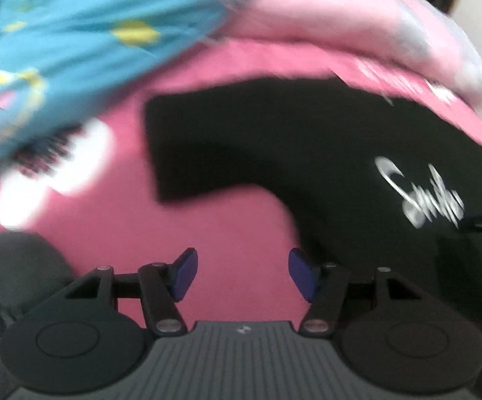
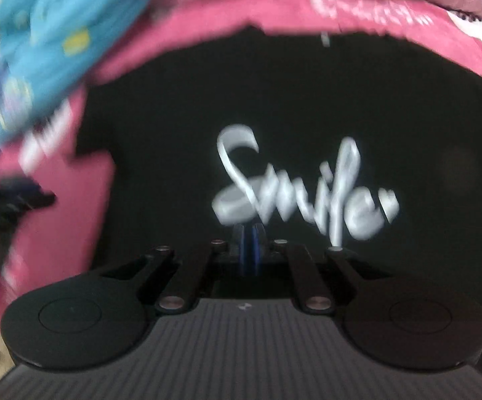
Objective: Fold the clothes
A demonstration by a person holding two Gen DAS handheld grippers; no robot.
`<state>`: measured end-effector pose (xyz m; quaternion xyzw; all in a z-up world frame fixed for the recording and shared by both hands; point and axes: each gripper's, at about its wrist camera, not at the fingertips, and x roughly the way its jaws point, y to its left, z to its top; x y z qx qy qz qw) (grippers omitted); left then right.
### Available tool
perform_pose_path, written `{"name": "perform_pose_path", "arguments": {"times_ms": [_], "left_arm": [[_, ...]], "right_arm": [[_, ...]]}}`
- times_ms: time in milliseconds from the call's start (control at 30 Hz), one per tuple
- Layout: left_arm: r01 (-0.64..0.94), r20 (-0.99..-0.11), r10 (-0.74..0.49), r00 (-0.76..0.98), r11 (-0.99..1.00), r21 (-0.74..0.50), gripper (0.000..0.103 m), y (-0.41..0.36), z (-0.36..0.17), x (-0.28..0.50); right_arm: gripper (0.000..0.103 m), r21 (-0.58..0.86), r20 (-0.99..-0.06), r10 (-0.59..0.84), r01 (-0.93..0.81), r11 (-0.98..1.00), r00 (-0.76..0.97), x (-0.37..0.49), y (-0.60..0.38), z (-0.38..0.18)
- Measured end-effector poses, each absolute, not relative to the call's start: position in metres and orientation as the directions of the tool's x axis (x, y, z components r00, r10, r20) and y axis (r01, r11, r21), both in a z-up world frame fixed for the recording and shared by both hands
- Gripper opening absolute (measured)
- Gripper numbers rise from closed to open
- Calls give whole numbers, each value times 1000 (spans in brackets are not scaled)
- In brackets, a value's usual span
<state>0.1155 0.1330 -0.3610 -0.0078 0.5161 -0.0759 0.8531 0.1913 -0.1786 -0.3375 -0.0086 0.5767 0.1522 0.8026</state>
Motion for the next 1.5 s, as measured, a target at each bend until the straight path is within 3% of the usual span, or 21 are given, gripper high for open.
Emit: {"name": "perform_pose_path", "arguments": {"times_ms": [100, 233, 600, 733, 867, 1067, 1167, 1267, 1500], "left_arm": [[175, -901, -162, 402, 980, -98, 61, 96, -377, 92], [158, -941, -97, 325, 986, -48, 59, 73, -401, 59], [13, -977, 33, 213, 999, 37, 61, 98, -396, -23], [-23, -967, 71, 245, 997, 67, 59, 102, -380, -31], [-20, -970, 70, 232, 998, 67, 60, 99, -380, -29], [-34, -980, 70, 188, 997, 65, 60, 104, -384, -58], [-71, -980, 63, 189, 996, 50, 60, 113, -374, -65], [-90, -977, 77, 197, 994, 60, 60, 120, -358, -67], [-141, -968, -79, 239, 983, -115, 63, 124, -335, -74]], "right_arm": [[5, 110, -933, 204, -303, 946, 297, 164, -183, -361], [5, 101, -931, 200, -312, 945, 304, 125, -202, -361], [5, 197, -975, 205, -99, 975, 86, -23, -302, -328], [6, 168, -958, 181, -74, 983, 225, -3, -330, -306], [7, 97, -956, 96, -7, 995, 276, 25, -363, -321], [7, 103, -983, 87, 87, 991, 163, -41, -405, -340], [7, 72, -997, 71, 116, 991, 18, -65, -409, -332], [8, 99, -995, 96, 93, 991, 37, -66, -403, -314], [17, 225, -960, 231, -51, 973, 160, -10, -351, -298]]}}
